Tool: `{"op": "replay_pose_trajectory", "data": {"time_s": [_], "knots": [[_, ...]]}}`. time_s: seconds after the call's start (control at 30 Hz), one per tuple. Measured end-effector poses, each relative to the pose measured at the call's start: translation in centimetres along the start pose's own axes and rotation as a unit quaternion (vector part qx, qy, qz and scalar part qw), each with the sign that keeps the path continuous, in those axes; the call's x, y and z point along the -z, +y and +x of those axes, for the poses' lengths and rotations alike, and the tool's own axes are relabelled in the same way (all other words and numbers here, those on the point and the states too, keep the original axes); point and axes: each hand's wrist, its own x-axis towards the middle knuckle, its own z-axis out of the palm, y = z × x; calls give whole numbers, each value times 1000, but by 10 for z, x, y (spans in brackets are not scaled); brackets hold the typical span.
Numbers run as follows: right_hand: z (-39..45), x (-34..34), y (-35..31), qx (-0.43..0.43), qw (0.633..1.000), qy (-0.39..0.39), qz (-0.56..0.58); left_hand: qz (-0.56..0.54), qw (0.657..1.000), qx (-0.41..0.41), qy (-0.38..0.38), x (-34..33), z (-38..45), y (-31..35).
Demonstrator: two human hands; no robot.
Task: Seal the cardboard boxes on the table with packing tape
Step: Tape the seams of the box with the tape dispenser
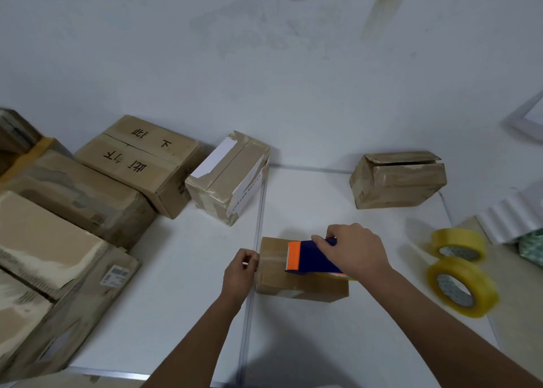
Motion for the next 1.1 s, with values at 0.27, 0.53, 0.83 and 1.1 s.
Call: {"op": "replay_pose_trajectory", "data": {"time_s": [0.27,0.53,0.83,1.1], "knots": [[1,-4,-7,-1,1000,13,-28,138,989,27,-48,4,9,-3],[1,-4,-4,5,1000,17,-16,122,988,-25,-86,20,-30,12],[3,-7,-4,9,999,39,-21,278,924,-3,-263,19,-34,2],[3,-7,-3,18,998,47,-23,477,809,-260,-224,8,-5,50]]}}
